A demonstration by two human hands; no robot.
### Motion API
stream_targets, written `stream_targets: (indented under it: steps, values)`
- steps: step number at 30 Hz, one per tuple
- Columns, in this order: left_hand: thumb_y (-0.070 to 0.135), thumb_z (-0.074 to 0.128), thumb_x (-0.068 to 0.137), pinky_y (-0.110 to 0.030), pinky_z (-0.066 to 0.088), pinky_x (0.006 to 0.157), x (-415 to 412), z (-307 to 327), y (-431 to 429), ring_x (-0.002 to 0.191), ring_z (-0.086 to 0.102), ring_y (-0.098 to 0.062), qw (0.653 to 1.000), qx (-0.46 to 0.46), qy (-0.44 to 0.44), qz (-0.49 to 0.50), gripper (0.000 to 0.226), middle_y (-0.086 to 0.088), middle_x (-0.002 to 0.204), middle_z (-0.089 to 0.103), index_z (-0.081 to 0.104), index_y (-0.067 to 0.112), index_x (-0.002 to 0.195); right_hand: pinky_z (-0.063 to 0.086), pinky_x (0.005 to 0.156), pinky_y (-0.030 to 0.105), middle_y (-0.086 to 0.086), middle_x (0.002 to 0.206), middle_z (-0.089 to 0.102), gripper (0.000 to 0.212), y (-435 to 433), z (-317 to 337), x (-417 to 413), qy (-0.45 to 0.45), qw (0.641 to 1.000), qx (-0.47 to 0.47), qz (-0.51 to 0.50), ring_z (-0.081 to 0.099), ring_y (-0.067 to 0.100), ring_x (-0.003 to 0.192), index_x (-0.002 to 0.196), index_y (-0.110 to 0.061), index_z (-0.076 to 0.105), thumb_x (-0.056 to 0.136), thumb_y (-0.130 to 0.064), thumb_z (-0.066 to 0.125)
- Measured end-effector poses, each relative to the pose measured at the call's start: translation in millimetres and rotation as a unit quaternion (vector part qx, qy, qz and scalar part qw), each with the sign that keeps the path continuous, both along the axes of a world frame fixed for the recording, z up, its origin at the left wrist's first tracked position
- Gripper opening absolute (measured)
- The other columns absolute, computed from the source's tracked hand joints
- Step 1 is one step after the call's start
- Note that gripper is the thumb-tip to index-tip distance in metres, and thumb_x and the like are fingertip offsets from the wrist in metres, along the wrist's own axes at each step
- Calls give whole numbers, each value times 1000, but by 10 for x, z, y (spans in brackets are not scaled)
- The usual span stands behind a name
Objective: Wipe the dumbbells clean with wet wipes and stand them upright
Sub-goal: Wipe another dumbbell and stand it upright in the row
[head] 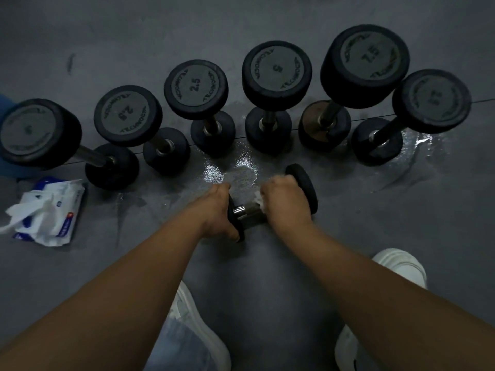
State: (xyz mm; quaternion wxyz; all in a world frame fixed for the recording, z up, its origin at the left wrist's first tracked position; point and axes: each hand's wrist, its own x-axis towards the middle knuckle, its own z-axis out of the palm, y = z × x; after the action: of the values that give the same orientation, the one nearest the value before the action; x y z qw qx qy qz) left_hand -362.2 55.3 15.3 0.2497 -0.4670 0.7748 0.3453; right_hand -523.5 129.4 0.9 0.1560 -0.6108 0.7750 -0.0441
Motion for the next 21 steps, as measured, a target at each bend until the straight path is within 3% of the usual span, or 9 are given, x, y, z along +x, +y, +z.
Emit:
stream_targets:
  steps: [3,7,10,14,16,18,21]
  values:
    - [44,93,47,-40,39,110,2,0,-1,139,37,-27,1000,-2,2,-2,140,-4,155,25,9,17,155,47,67,33,9,84,63,8,148,-72,100,21,999,-34,-13,57,29,84,83,-11,68,76,-16,70]
    - [44,93,46,-40,41,109,-1,-7,-2,135,41,-28,1000,0,2,1,139,-4,153,27,11,17,155,47,90,39,9,117,62,42,361,-118,177,-12,994,-44,98,56,31,109,119,-10,63,80,-10,47]
    - [47,92,44,-42,42,107,7,-12,-6,134,42,-29,1000,-1,4,4,139,-4,151,28,12,19,154,46,83,32,3,112,61,24,159,-16,-126,-71,987,27,139,53,26,104,108,-14,68,88,-18,55]
    - [44,93,46,-39,41,109,-7,14,-30,136,40,-27,1000,5,6,8,138,-4,154,28,12,17,155,45,71,33,2,97,64,13,157,79,-67,-69,998,6,-2,54,24,93,90,-15,72,80,-15,63]
    - [44,93,46,-39,41,108,-3,10,-17,135,41,-27,1000,5,4,9,138,-4,153,28,12,18,154,43,69,34,1,88,66,15,153,119,103,-41,998,12,48,55,24,87,88,-20,72,79,-14,61]
    - [45,92,45,-40,42,108,1,2,-9,135,41,-27,1000,5,4,10,139,-4,152,28,11,18,154,43,70,33,1,90,64,16,79,166,85,-73,994,25,79,54,23,90,93,-22,66,80,-15,62]
    - [45,93,45,-41,42,107,5,12,-21,135,41,-28,1000,6,6,12,139,-4,151,29,12,18,154,44,68,32,4,97,62,10,13,109,-49,-86,996,10,-37,55,26,95,94,-19,60,84,-17,61]
